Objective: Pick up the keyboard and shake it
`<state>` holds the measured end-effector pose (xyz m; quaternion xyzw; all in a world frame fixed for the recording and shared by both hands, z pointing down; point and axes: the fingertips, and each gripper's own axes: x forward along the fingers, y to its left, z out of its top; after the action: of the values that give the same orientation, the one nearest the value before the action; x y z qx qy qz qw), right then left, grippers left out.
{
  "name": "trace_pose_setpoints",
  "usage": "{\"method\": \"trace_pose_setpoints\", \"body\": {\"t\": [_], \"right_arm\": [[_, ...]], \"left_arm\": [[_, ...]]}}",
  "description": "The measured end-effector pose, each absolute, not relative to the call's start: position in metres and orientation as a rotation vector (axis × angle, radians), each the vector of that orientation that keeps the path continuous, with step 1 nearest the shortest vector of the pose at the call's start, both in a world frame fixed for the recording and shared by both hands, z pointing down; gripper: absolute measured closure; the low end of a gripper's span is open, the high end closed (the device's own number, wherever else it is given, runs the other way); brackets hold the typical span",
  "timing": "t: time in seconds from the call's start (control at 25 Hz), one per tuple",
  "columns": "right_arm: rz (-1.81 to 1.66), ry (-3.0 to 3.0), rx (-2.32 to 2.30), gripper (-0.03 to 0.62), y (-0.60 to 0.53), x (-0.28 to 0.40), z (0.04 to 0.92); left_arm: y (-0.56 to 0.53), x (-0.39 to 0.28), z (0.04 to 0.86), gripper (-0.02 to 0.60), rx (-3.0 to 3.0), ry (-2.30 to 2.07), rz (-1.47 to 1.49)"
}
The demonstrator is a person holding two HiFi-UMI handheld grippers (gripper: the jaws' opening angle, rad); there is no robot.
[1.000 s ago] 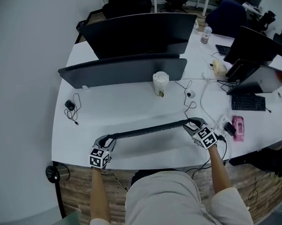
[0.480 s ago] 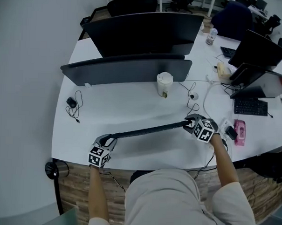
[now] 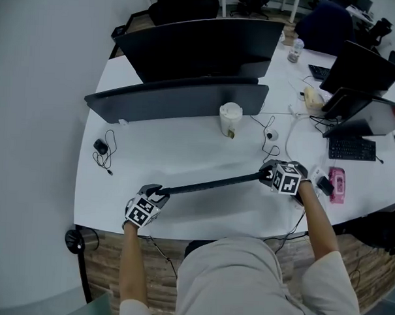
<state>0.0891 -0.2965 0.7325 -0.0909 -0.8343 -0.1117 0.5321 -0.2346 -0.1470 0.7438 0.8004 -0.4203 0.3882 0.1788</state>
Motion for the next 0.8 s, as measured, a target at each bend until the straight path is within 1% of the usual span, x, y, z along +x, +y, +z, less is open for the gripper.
{"method": "trace_pose_setpoints", "body": {"t": [0.32,0.6,0.72,0.8], "right_arm": [[-0.259,-1.921,-0.291,0.470,-0.292,0.092,0.733],[-0.284,-1.896,-0.303,0.471,-0.294,0.090,0.733],[-0.289,-1.905,-0.288,0.471,-0.294,0.089,0.733],[-0.297,-1.911,-0.279,0.471,-0.294,0.088,0.731]], "left_arm": [[-0.148,-0.230,0.754,0.411,2.291,-0.989,1.241],[-0.144,-0.221,0.755,0.416,2.290,-0.688,1.484],[-0.140,-0.215,0.759,0.431,2.277,-0.551,1.587],[-0.138,-0.213,0.761,0.460,2.266,-0.495,1.642]]}}
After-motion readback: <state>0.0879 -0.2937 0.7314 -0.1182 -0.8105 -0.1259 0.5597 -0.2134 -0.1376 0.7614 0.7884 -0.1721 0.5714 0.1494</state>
